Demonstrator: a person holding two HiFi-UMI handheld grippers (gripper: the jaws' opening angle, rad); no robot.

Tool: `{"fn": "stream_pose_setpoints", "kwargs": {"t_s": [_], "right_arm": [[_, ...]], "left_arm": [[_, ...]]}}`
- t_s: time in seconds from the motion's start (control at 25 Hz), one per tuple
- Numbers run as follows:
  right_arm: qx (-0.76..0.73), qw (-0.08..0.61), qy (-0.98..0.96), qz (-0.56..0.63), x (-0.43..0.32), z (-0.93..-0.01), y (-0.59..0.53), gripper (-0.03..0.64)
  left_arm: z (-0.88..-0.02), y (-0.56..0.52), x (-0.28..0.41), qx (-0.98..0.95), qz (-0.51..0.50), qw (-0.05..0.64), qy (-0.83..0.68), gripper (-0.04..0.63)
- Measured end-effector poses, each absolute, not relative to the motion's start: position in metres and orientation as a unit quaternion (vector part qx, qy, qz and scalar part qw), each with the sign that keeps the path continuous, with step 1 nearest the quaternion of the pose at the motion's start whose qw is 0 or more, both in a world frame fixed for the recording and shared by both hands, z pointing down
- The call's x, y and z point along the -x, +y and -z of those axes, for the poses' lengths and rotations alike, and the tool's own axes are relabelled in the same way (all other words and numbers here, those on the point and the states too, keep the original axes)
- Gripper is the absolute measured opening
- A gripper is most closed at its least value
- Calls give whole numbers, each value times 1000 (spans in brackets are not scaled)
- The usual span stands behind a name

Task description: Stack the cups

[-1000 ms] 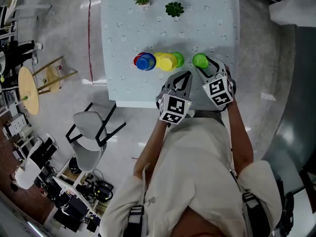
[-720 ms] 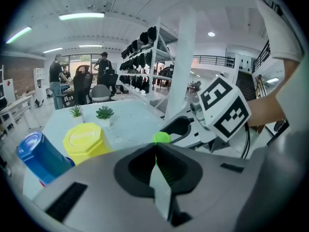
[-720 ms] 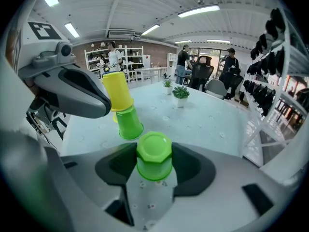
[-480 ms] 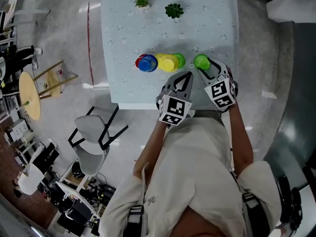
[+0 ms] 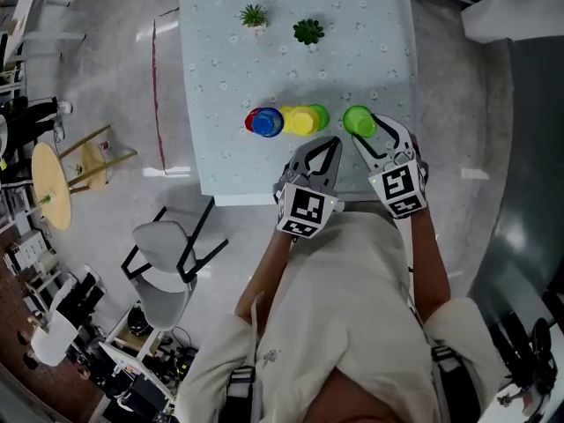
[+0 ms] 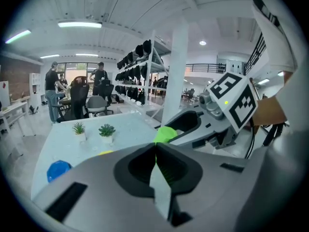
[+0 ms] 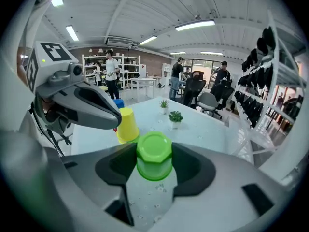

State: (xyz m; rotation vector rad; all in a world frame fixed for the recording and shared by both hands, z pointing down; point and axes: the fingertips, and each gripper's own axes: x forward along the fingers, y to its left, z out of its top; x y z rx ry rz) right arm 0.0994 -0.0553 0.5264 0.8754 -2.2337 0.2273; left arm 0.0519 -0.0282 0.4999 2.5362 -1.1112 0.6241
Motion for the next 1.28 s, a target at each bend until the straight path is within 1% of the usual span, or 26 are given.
{"fn": "stream_pose_setpoints", "kwargs": {"t_s": [0.32,0.56,0.92,1.28], "right_arm": [[-326,335,-883,-44,-73,-466,-53,225],[-289,326,-900,-3,-35,-436,-51,225],[-236,330,-914,32,21,-424,-47,225],[-200,358,-912,33,55,-437,-45,225]], "left_arm": [[-458,-30,-24,-884,-187,133,-408,16],[-453,-23,9,-870,-185,135,-438,15],[-450,-19,55,-849,-173,142,-478,15],[-459,-15,85,-838,-172,152,-496,15]]}}
